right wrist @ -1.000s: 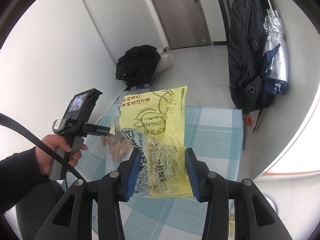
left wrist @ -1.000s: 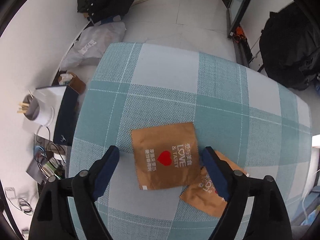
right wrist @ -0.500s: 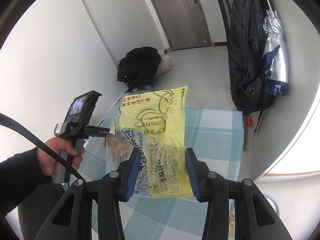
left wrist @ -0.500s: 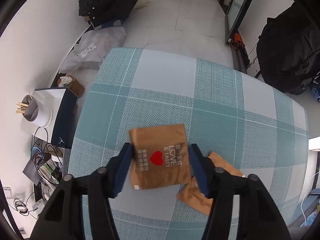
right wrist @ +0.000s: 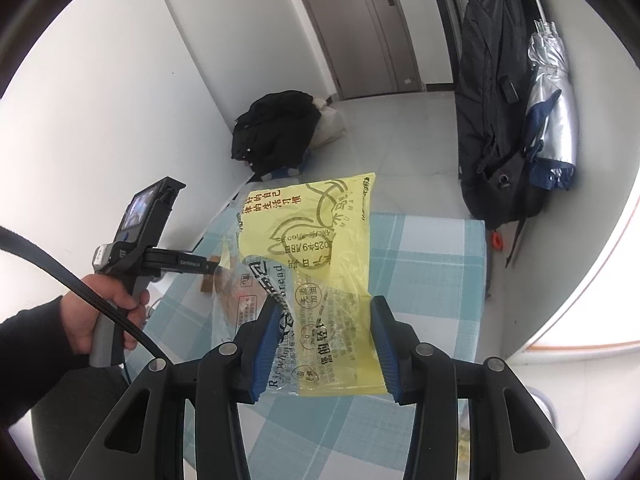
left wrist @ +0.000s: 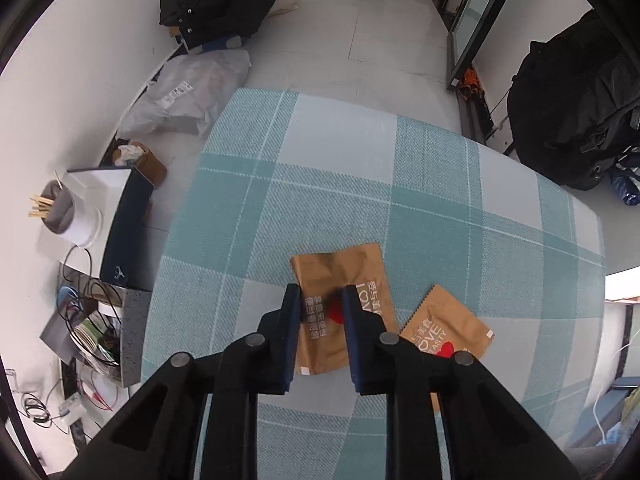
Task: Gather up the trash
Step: 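Close the left gripper on one brown packet while the right gripper holds the yellow bag, then lift the brown packet with the left gripper off the table, then carry the brown packet and yellow bag in both grippers over the white bin, then open the right gripper over the bin while the left gripper releases the packet, then move both open grippers back over the table, then lower the right gripper onto the remaining brown packet and close it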
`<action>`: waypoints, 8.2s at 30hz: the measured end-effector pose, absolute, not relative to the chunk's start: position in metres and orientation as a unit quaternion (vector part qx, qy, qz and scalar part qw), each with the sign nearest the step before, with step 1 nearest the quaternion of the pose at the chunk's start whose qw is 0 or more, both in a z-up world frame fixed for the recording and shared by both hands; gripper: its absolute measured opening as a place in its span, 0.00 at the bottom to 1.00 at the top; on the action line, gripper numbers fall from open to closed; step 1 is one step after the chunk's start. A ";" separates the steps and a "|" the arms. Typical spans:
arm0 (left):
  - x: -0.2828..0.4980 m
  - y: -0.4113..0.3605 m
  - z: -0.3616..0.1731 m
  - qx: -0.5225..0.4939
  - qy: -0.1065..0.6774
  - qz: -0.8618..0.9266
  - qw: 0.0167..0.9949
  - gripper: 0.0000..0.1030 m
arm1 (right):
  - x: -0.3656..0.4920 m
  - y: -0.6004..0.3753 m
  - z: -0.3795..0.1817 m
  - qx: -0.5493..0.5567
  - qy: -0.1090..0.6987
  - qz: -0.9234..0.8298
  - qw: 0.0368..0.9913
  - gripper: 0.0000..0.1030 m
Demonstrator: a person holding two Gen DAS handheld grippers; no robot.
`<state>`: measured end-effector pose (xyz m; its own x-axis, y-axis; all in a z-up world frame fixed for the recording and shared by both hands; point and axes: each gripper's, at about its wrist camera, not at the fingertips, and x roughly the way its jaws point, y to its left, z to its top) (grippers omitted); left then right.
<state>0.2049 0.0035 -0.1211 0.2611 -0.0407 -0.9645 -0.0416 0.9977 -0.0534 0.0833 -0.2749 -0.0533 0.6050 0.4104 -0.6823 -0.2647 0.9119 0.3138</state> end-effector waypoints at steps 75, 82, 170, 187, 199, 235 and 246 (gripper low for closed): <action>0.092 0.006 0.030 -0.048 0.407 -0.193 0.892 0.01 | 0.042 -0.223 -0.003 0.081 0.352 0.167 0.917 0.42; 0.091 -0.044 0.055 -0.041 0.388 -0.240 0.889 0.01 | 0.028 -0.279 0.036 0.092 0.315 0.135 0.935 0.42; 0.106 -0.386 -0.160 0.204 0.687 -0.320 0.620 0.41 | -0.014 -0.548 -0.290 0.344 0.575 -0.036 0.741 0.68; 0.091 -0.291 -0.017 0.109 0.577 -0.319 0.744 0.52 | -0.031 -0.568 -0.082 0.224 0.417 -0.115 0.873 0.68; 0.080 -0.175 0.042 0.031 0.486 -0.269 0.831 0.68 | -0.032 -0.476 0.041 0.138 0.317 -0.065 0.936 0.71; 0.103 0.068 -0.036 -0.073 0.420 -0.047 0.903 0.95 | 0.113 -0.161 -0.054 -0.005 0.431 0.196 0.881 0.83; 0.127 0.095 -0.059 -0.123 0.480 -0.039 0.868 0.95 | 0.166 -0.099 -0.145 -0.095 0.492 0.236 0.833 0.83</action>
<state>0.1275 0.0954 -0.0590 0.5362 -0.1863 -0.8233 -0.0507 0.9665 -0.2517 0.1664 -0.0991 -0.1449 0.4050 0.2998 -0.8638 -0.4869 0.8703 0.0738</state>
